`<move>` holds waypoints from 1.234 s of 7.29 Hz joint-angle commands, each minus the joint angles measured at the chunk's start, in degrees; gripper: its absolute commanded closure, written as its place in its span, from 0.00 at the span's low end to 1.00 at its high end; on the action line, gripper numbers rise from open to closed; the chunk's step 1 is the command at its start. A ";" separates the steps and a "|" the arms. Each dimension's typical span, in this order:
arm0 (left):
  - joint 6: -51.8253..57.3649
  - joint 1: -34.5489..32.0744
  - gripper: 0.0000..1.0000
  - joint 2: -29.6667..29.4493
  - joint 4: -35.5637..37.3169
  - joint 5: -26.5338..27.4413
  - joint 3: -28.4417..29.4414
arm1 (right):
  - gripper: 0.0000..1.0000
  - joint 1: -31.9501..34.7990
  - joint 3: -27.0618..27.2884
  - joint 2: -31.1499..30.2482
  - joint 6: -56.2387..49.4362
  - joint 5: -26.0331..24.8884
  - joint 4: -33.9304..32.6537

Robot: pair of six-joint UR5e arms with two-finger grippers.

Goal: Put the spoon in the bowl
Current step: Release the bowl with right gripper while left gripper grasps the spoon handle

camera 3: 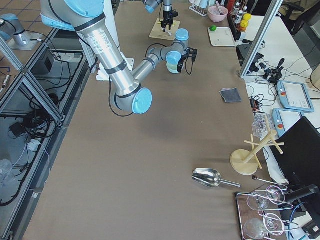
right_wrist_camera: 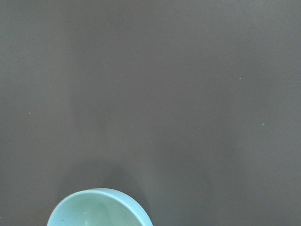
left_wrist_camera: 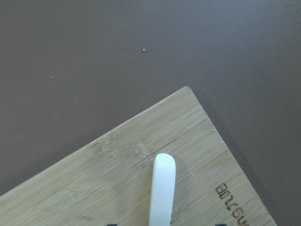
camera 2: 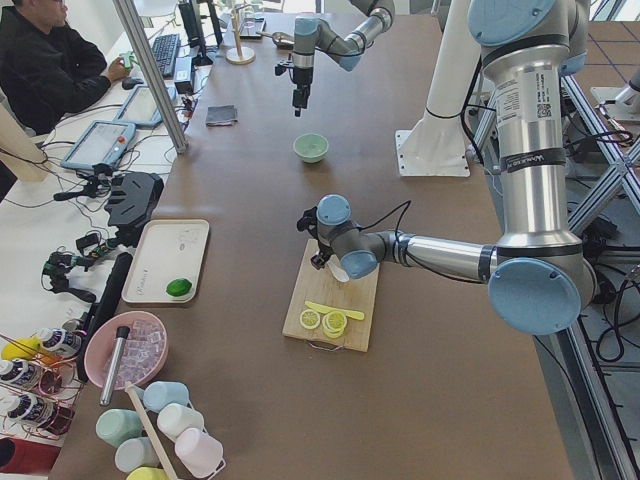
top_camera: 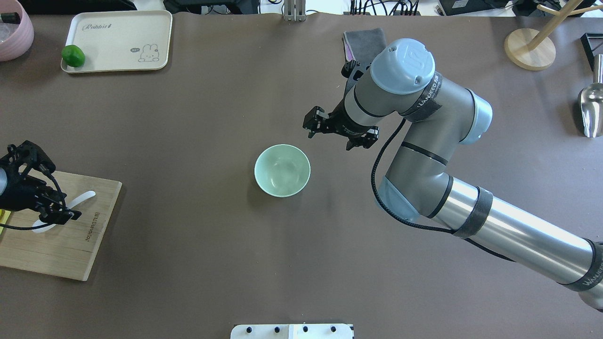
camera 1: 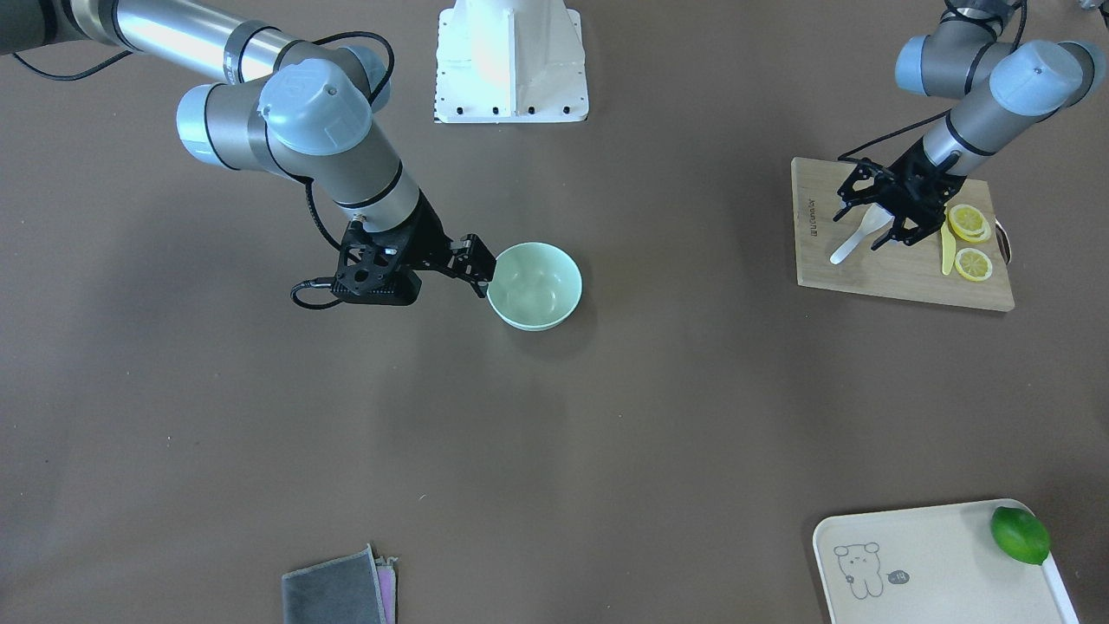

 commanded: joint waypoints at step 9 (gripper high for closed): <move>-3.03 1.27 1.00 -0.15 -0.11 2.53 -0.38 | 0.00 5.54 5.09 -5.18 -3.56 4.40 -0.20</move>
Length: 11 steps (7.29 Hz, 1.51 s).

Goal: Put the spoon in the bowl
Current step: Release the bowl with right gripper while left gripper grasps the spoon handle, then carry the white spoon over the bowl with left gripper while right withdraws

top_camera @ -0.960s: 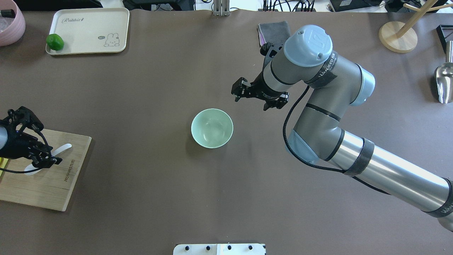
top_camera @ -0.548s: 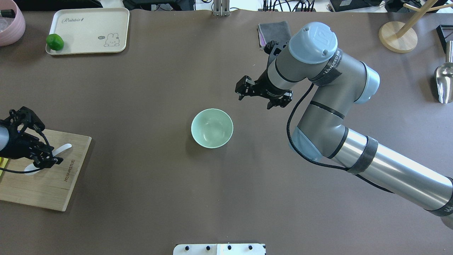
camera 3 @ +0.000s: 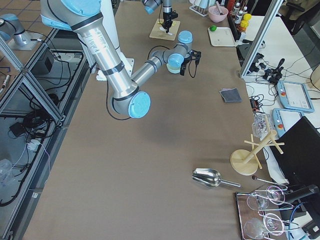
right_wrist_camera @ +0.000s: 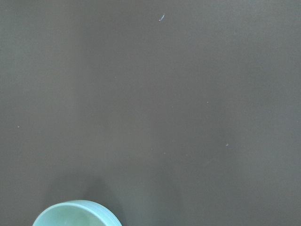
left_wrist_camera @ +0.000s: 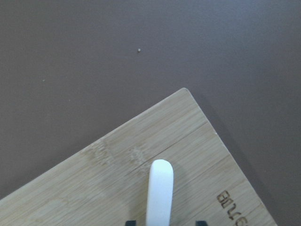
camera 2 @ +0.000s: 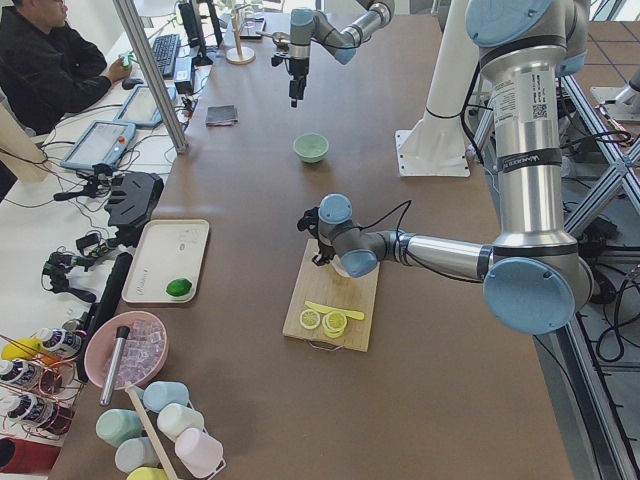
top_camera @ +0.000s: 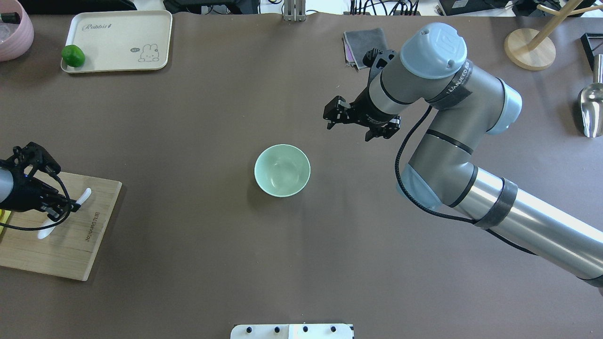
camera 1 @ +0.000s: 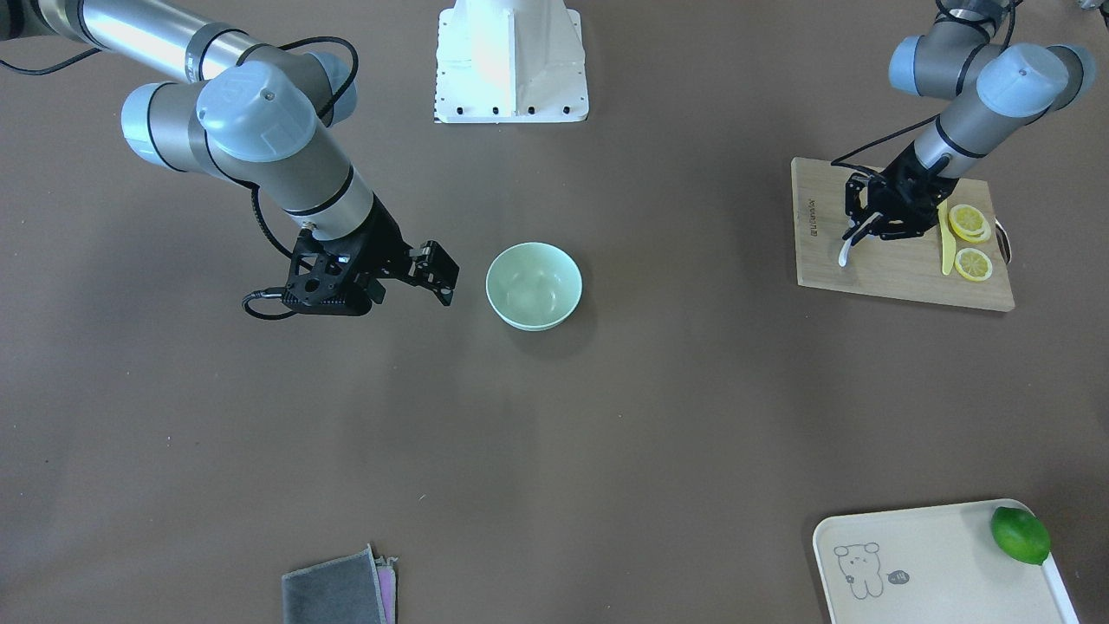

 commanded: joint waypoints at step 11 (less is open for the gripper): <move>-41.57 7.36 1.00 -45.69 24.91 9.18 4.21 | 0.00 26.39 8.22 -27.46 -39.84 8.38 -2.70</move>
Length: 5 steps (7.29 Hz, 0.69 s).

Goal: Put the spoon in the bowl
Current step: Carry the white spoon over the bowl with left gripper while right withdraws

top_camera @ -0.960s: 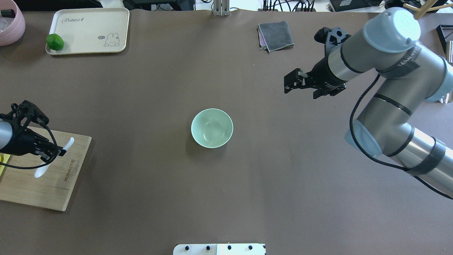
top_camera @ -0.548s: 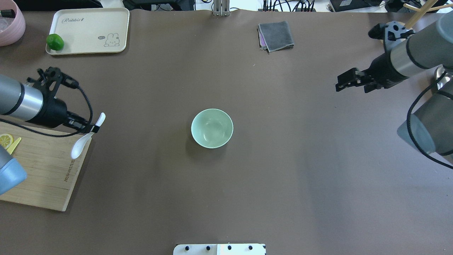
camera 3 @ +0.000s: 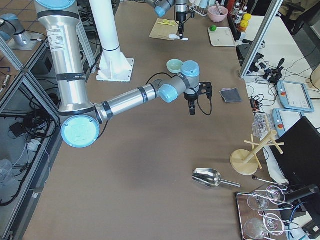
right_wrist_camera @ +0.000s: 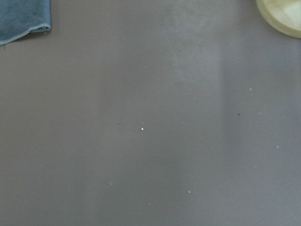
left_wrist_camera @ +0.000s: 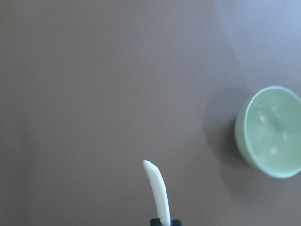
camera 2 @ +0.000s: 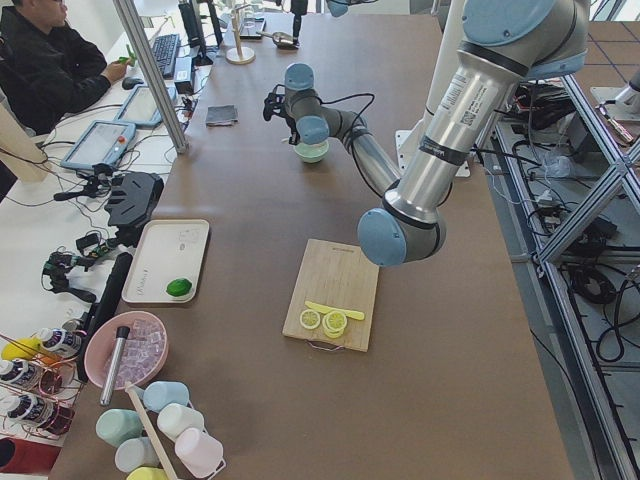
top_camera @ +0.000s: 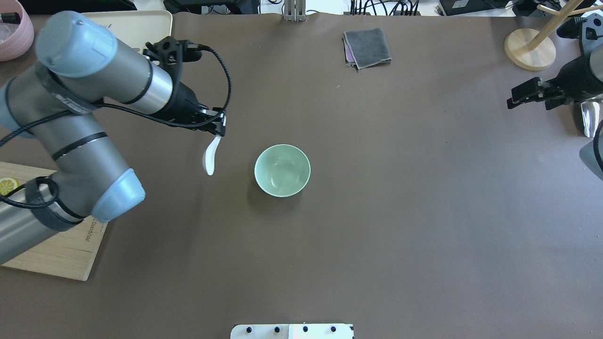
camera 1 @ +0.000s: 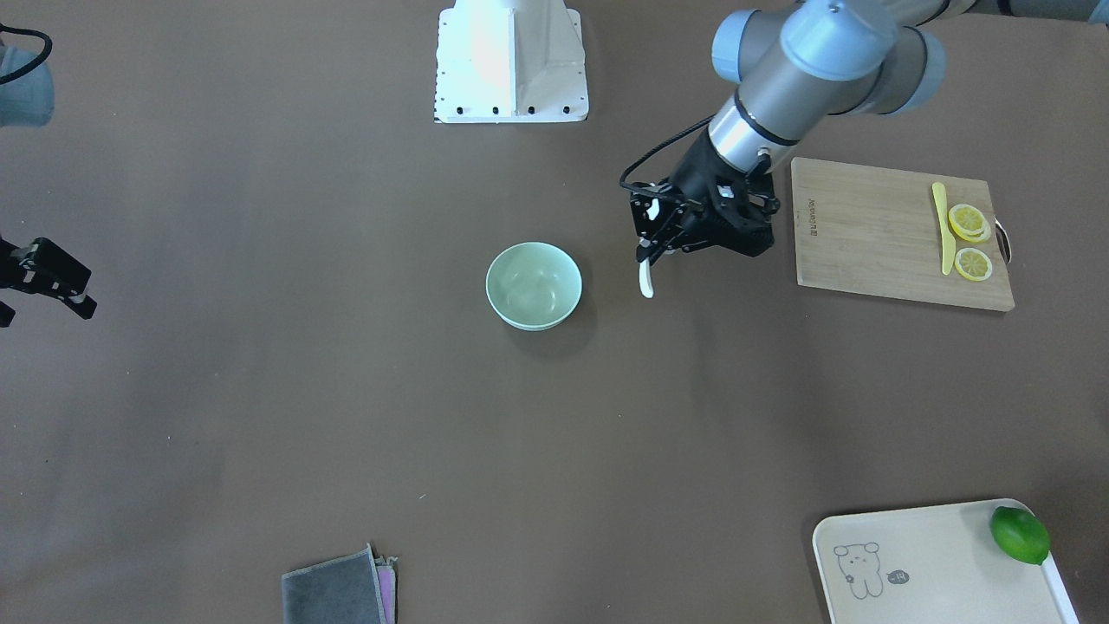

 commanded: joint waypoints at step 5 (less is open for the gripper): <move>-5.71 7.57 1.00 -10.25 -17.06 9.29 20.07 | 0.00 4.39 0.33 -3.64 -12.74 2.62 -6.76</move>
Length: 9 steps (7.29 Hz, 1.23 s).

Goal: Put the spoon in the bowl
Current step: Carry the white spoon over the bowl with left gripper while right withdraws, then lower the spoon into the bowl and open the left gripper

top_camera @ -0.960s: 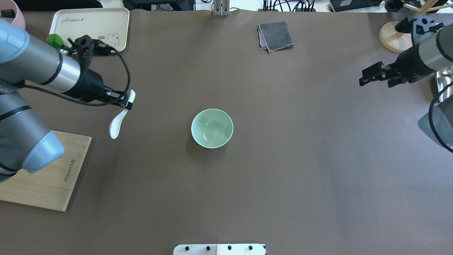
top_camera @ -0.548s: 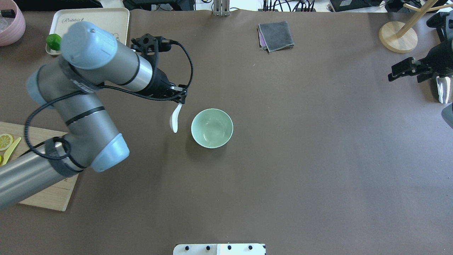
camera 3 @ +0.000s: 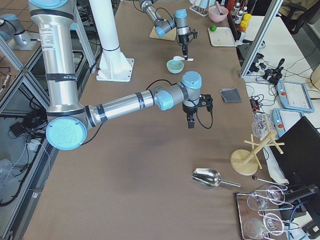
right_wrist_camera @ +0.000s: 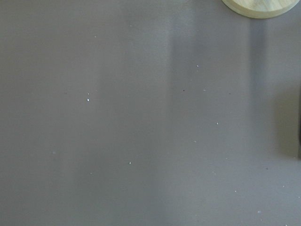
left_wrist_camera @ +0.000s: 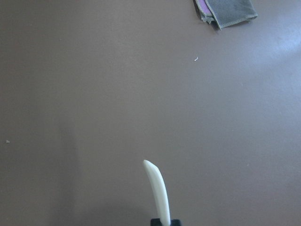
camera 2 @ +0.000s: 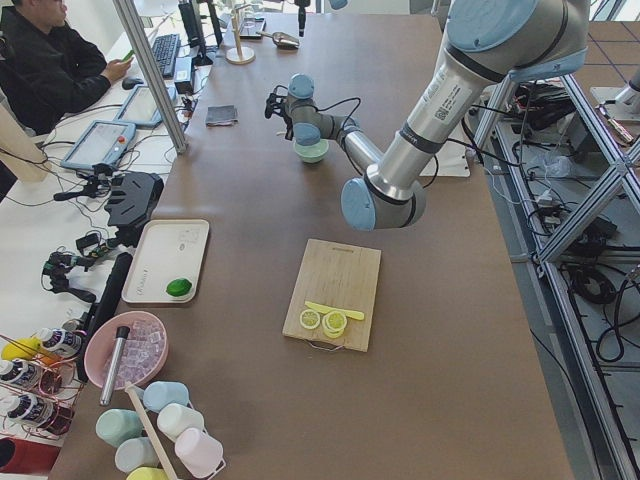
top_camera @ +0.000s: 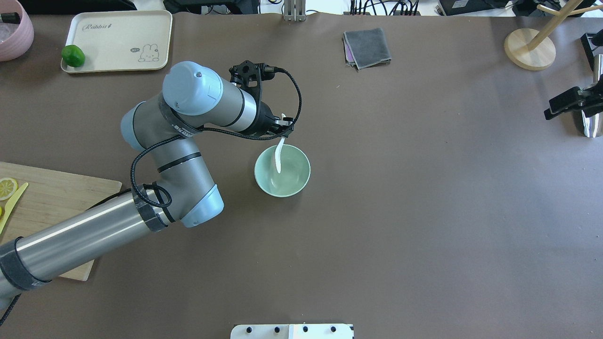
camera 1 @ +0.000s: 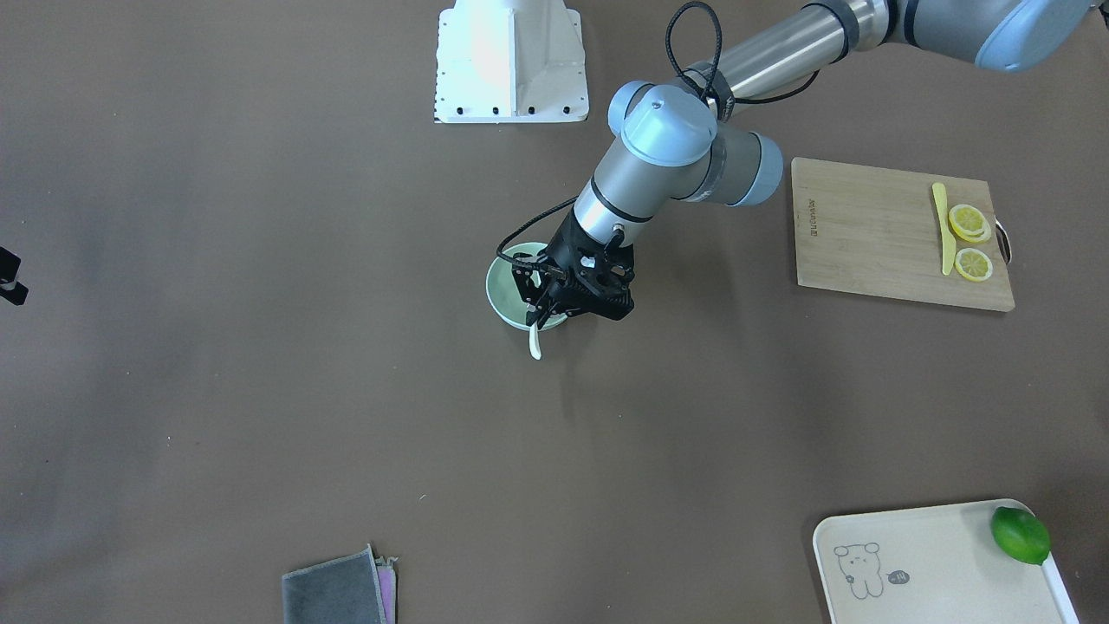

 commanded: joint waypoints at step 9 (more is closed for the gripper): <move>14.41 -9.02 0.02 13.05 1.85 -1.11 -10.27 | 0.00 4.24 0.09 -2.27 -0.23 1.91 -1.87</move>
